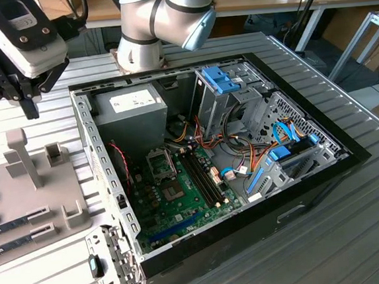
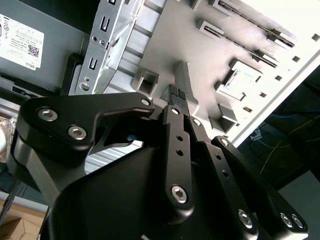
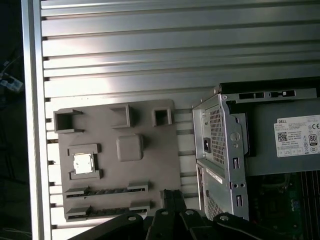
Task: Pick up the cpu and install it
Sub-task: 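Reach for the cpu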
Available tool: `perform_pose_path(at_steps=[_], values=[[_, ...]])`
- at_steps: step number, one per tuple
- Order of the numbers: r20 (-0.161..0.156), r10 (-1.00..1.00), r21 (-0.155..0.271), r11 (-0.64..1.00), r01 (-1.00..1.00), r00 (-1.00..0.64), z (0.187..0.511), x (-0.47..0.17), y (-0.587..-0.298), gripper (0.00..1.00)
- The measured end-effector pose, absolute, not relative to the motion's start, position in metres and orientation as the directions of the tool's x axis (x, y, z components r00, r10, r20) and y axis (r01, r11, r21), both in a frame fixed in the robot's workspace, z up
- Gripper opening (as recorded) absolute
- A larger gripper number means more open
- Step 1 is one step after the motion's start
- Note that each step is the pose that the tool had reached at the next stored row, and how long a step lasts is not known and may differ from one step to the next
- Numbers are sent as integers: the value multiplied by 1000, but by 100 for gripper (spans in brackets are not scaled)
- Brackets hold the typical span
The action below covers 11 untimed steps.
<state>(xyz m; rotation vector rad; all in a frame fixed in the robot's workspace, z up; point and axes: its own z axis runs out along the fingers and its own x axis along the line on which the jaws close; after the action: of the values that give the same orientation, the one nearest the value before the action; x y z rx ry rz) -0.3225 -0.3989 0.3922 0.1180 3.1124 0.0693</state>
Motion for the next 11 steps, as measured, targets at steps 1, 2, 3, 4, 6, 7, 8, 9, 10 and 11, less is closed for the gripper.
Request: perform_pose_path(at_steps=[1, 2, 3, 4, 6, 7, 8, 9, 10, 11], values=[[-24, 76, 45, 996, 75, -997, 392, -323, -399, 11], [-24, 76, 45, 996, 75, -997, 392, -324, -399, 11], [-24, 76, 45, 996, 75, -997, 392, -325, -399, 11], [-24, 76, 45, 996, 75, -997, 392, -326, -399, 11], [-24, 76, 45, 996, 75, -997, 391, -327, -399, 11], [-24, 76, 45, 996, 75, -997, 391, -328, -399, 11], [-24, 76, 45, 996, 75, -997, 391, -329, -399, 11], [-24, 76, 45, 996, 75, -997, 391, -329, -399, 11], [-24, 76, 45, 996, 75, -997, 391, -330, -399, 11], [-24, 76, 45, 996, 75, -997, 391, -331, -399, 11]])
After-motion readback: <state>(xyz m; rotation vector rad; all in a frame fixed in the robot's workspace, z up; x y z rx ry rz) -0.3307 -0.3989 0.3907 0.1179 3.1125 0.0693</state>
